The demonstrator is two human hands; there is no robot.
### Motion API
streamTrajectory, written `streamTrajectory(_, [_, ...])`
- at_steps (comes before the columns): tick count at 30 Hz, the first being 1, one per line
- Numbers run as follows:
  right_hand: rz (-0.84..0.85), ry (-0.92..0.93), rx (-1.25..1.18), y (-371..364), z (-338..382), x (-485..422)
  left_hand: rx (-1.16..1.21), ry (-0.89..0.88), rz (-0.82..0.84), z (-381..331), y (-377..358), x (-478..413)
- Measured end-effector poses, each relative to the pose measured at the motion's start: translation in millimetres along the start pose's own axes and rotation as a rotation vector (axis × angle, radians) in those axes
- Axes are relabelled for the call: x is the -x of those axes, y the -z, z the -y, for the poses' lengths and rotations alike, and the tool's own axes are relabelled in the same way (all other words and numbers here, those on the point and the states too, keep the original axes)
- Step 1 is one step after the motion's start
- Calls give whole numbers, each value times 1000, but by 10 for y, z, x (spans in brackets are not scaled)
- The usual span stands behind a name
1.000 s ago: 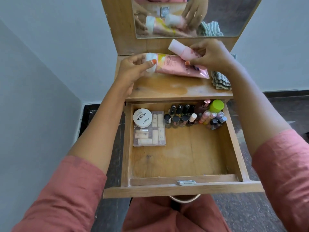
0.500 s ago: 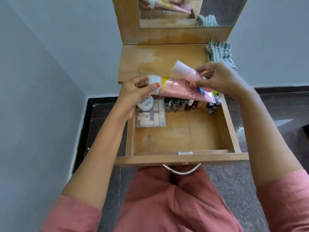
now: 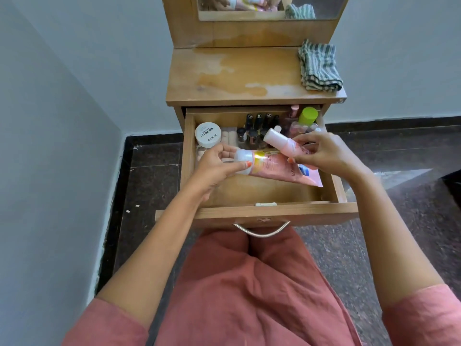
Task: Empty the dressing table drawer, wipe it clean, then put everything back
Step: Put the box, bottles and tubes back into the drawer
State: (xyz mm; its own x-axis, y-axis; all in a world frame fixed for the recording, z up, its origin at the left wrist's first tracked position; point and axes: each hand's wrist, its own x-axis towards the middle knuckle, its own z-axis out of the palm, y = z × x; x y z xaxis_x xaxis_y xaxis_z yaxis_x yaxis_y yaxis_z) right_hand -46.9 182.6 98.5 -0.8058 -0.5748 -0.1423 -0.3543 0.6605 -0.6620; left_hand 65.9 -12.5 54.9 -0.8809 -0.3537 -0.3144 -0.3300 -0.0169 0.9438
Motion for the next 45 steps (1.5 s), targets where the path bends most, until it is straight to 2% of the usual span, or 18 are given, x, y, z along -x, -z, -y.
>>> streamTrajectory(7, [6,-68,-66,-82,-175,64,-85,51,84,156,-53,-26])
streamTrajectory(18, [-4,-65,-68,-139,-267,1,-221,86,226,223,-90,-78])
streamTrajectory(28, [72,-67,-62,-194,-348,-90,-500,72,390,239,-88,-160])
streamTrajectory(35, [135,-17,30,-244,-425,-184,-473,86,408,232,-94,-189])
streamTrajectory(41, [140,36,103,-240,-380,-221,-272,39,232,88,-212,-294])
streamTrajectory(45, [136,57,113,-261,-376,-250,-216,27,189,-9,-342,-354])
